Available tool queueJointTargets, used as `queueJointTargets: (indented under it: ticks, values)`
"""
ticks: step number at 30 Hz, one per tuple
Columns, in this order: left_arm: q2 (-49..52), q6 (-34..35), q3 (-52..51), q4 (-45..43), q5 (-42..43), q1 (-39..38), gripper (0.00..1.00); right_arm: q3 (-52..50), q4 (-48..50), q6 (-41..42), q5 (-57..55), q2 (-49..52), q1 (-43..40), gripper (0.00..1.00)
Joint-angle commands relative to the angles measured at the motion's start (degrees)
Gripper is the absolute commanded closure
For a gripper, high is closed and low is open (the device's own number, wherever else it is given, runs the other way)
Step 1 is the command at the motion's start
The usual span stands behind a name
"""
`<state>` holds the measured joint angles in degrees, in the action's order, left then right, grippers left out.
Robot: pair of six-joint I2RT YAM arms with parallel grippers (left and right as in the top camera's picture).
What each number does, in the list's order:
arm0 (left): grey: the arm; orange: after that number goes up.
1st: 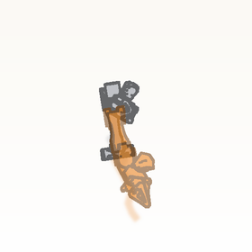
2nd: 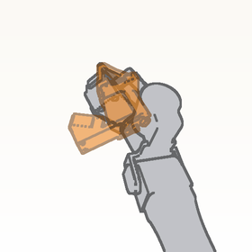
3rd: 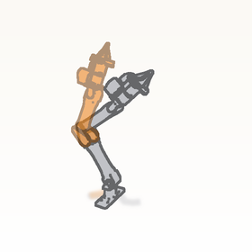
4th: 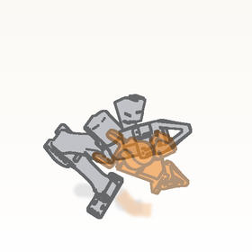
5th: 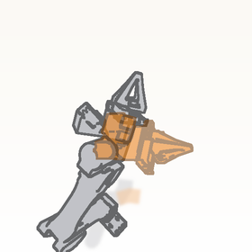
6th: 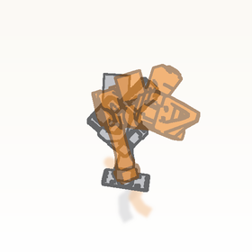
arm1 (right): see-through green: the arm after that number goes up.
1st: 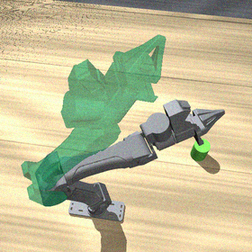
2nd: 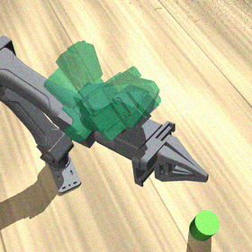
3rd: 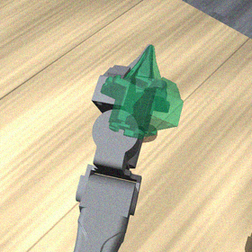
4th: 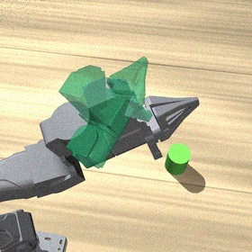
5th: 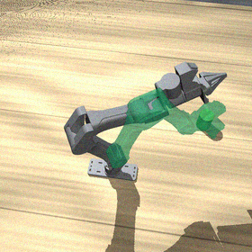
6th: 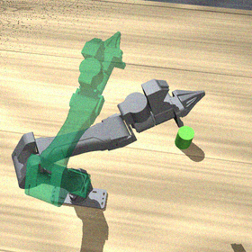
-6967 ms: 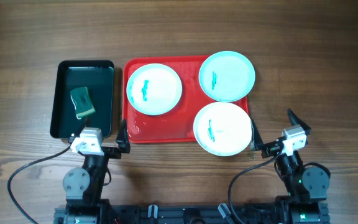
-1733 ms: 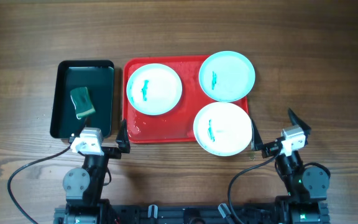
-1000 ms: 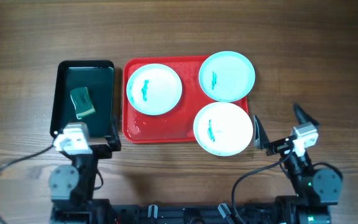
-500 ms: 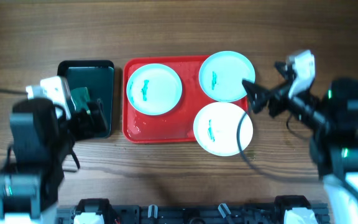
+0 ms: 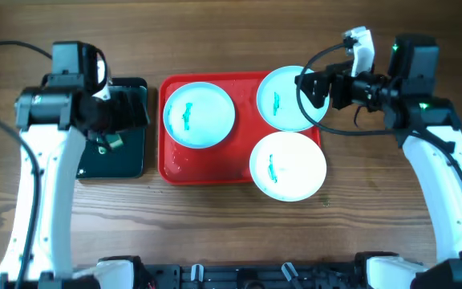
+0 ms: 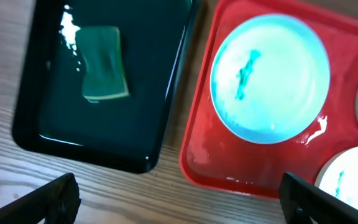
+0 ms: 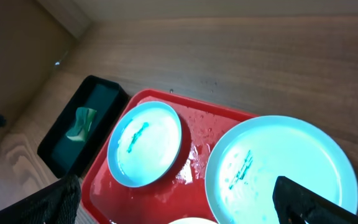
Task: Clean dirty plates on tray and stack at the side
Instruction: 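Move left gripper to sponge and right gripper to top-right plate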
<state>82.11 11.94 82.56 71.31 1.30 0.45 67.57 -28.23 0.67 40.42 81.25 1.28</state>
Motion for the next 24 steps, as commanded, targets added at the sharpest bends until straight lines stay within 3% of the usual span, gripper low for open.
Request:
queueJointTargets:
  ticks: [1,10,18,24]
  values:
    - [1.49,0.74,0.7,0.28,2.27,0.33,0.0,1.44,0.11,2.73,-4.0,0.74,3.91,0.0]
    - [1.36,7.87,0.76,1.49,-0.35,7.93,0.0,7.8,-6.43,7.06,-19.89,5.11,14.21,0.05]
    - [-0.04,7.8,0.76,0.7,-0.35,10.6,0.05,24.96,-20.96,7.98,-20.9,19.56,15.65,0.11]
    - [-0.13,7.85,0.76,0.0,-0.55,10.6,0.09,26.08,-22.34,8.35,-20.94,23.21,15.65,0.18]
